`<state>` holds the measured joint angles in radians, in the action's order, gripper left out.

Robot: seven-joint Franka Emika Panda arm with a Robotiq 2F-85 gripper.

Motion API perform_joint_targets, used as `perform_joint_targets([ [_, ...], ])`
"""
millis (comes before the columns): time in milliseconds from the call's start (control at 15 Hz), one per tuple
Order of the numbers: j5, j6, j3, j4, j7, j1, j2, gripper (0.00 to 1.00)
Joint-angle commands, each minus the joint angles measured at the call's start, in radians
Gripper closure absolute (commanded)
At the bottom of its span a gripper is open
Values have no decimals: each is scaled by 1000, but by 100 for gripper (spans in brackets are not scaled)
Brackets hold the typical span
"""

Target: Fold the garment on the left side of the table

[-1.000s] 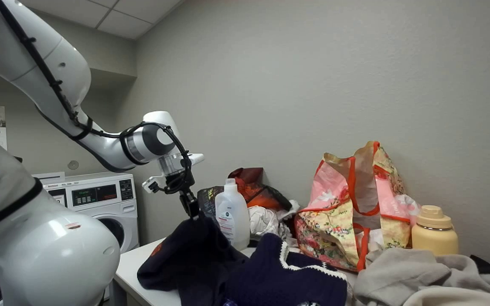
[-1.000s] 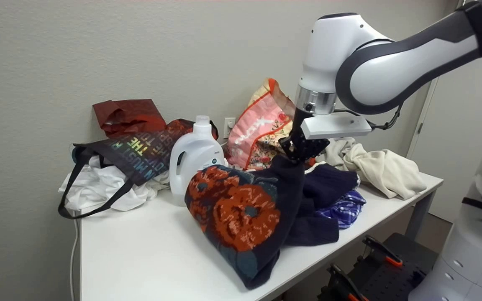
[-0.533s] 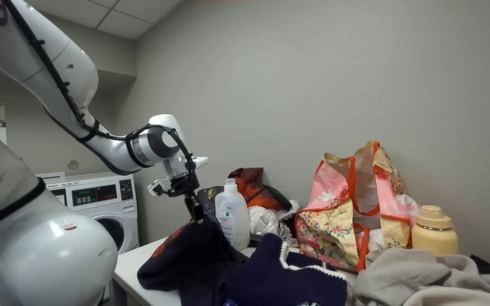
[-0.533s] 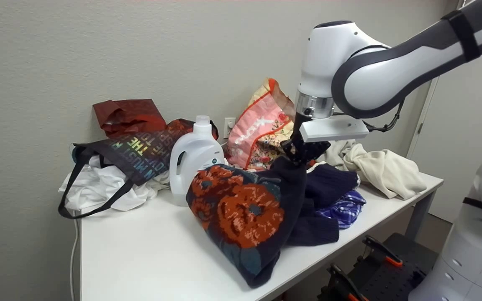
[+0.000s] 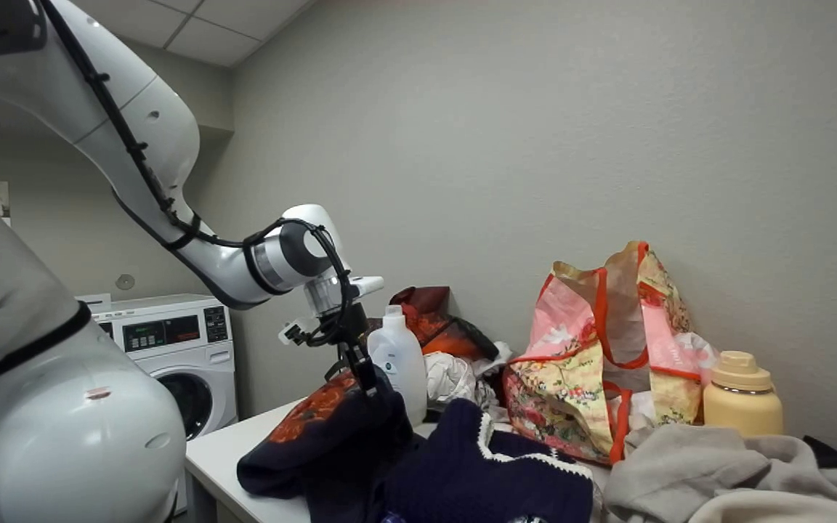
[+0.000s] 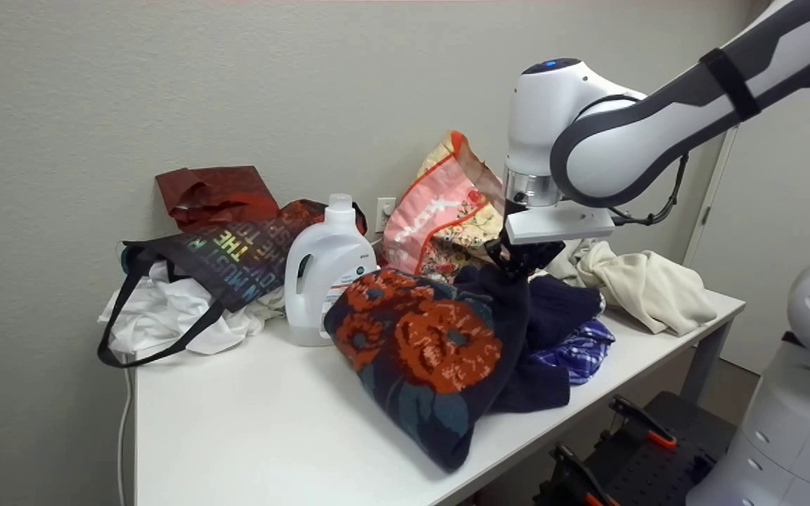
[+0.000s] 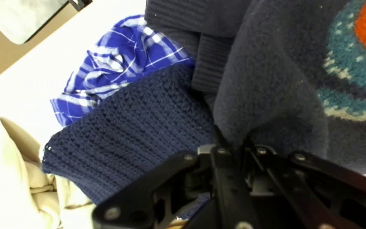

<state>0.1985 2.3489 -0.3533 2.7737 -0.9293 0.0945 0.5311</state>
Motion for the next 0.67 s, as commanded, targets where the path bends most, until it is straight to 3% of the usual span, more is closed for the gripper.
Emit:
perform_joint_targets([
  [0,70,-28,16,-9,-63,40,-28,97],
  [600,94,-38,75,3,-116,40,-127,97],
])
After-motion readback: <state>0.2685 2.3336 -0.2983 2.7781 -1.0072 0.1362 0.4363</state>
